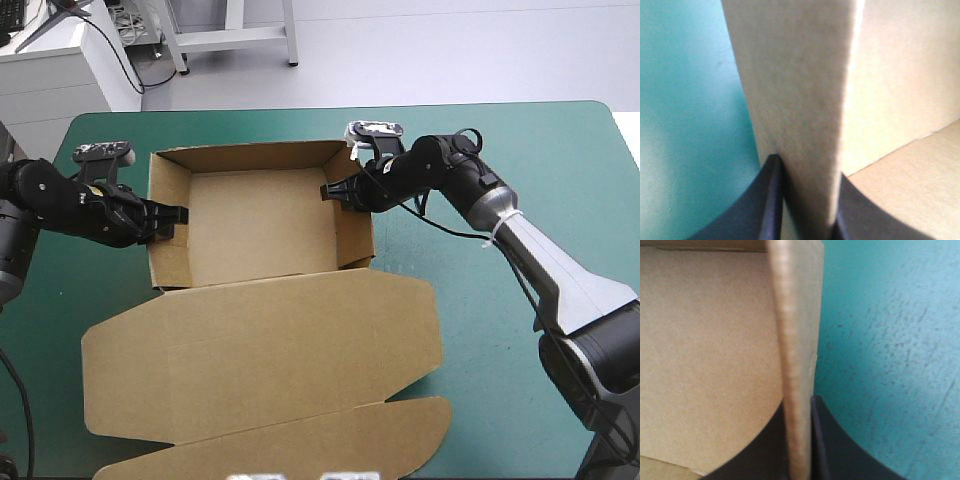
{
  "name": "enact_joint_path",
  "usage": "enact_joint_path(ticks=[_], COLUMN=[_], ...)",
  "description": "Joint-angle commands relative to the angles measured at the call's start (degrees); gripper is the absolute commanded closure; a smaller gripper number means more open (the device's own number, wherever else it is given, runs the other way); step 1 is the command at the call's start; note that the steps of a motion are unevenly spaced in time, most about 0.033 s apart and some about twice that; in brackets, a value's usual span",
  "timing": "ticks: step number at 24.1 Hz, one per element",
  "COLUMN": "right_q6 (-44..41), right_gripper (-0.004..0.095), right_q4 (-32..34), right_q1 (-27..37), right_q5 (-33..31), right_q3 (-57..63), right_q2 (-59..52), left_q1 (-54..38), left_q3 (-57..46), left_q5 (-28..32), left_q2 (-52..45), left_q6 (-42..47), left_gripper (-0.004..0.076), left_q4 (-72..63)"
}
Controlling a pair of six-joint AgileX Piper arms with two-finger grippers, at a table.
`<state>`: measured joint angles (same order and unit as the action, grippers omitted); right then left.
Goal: Fold the box
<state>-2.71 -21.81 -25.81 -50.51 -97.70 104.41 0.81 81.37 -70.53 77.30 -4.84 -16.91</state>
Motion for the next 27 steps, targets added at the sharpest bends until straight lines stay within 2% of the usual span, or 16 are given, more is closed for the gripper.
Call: enact_joint_path(ticks=[1,4,10,16,20,23,27], right_q6=[-1.5,-3.7,-5.9,-7.0,-10.4,-10.6,-10.6], right_gripper=[0.0916,0.0915,0.0916,0.0921,0.0921,0.0922,0.0922], right_q4=[0.8,5.6,9.5,17.4,25.1,24.7,20.3], right_q1=[-0.3,-3.3,-4.2,-4.0,-3.8,-2.1,1.3], right_q5=[1.6,1.4,-0.3,-7.8,-13.3,-15.3,-17.1], right_q3=[-1.6,-1.6,-1.8,-3.6,-3.3,-3.0,-2.8], right_q2=[-3.1,-3.1,-3.3,-4.9,-5.0,-4.6,-2.9], left_q1=[2.3,5.2,9.9,17.6,19.4,19.8,19.8], left_q3=[1.4,1.4,1.4,1.4,1.4,1.4,1.4], left_q5=[0.4,1.0,1.8,2.9,7.9,10.9,11.9], left_q2=[-1.8,-1.8,-0.6,6.6,10.4,12.8,15.8], left_q6=[2.7,9.5,10.6,14.5,15.4,14.9,14.8], left_gripper=[0.0732,0.0732,0.0732,0.0732,0.0732,0.0732,0.0732], left_q4=[4.0,11.7,11.6,14.7,10.0,6.7,6.1])
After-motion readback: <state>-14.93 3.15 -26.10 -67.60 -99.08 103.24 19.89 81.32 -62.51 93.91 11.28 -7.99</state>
